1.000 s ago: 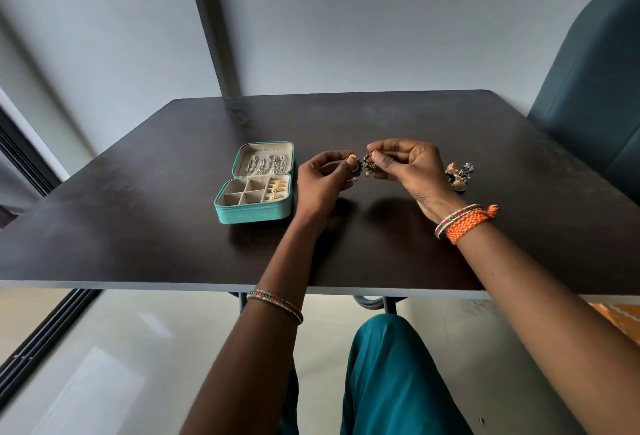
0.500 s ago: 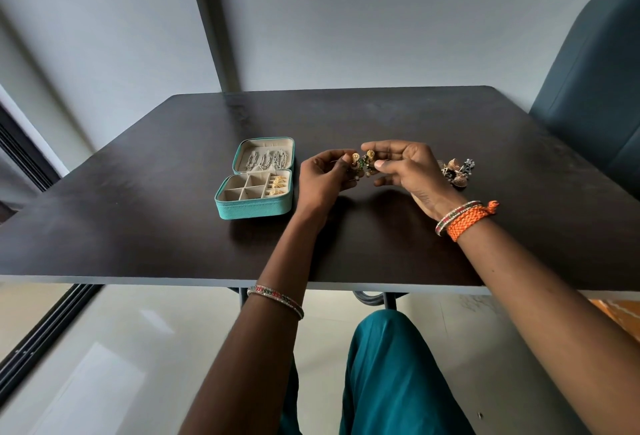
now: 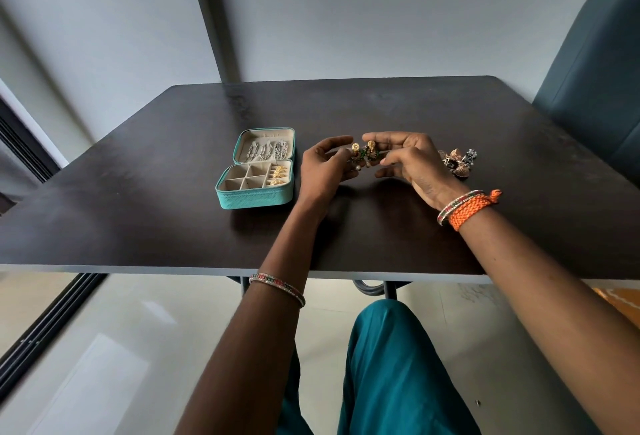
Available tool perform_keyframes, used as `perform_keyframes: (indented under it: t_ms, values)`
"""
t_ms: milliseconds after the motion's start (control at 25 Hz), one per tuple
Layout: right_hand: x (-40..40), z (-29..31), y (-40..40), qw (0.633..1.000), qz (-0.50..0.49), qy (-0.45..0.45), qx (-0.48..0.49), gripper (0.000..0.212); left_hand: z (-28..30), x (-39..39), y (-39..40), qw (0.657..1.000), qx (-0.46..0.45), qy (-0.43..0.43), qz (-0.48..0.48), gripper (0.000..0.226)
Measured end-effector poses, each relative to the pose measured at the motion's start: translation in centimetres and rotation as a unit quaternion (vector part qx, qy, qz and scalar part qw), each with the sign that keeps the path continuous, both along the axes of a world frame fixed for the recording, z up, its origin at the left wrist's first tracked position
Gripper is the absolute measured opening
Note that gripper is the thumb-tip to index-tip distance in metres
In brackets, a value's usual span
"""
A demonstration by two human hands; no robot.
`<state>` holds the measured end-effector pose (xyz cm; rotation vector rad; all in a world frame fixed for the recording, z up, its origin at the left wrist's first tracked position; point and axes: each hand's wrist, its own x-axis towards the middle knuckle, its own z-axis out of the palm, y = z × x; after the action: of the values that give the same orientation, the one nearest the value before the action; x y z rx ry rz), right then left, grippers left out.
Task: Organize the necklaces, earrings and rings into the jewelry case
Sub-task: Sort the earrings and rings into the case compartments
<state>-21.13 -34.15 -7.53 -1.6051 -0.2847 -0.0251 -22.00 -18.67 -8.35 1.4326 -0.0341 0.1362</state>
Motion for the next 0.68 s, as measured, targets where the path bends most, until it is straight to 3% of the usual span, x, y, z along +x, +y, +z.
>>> perform_keyframes:
  t_ms: [320, 480, 680]
  values:
    - [2.1, -1.1, 1.0, 0.997, -0.059, -0.034, -0.039, 0.021, -0.2, 1.7, 0.0, 0.994, 0.102, -0.009, 0.04, 0.002]
    - [3.7, -1.2, 1.2, 0.991, -0.078, -0.041, -0.097, 0.016, -0.5, 3.6, -0.5, 0.968, 0.23, -0.011, 0.102, 0.002]
    - [4.8, -0.9, 1.3, 0.985, -0.113, -0.045, -0.125, 0.012, -0.2, 4.2, -1.0, 0.95, 0.272, 0.017, 0.154, 0.006]
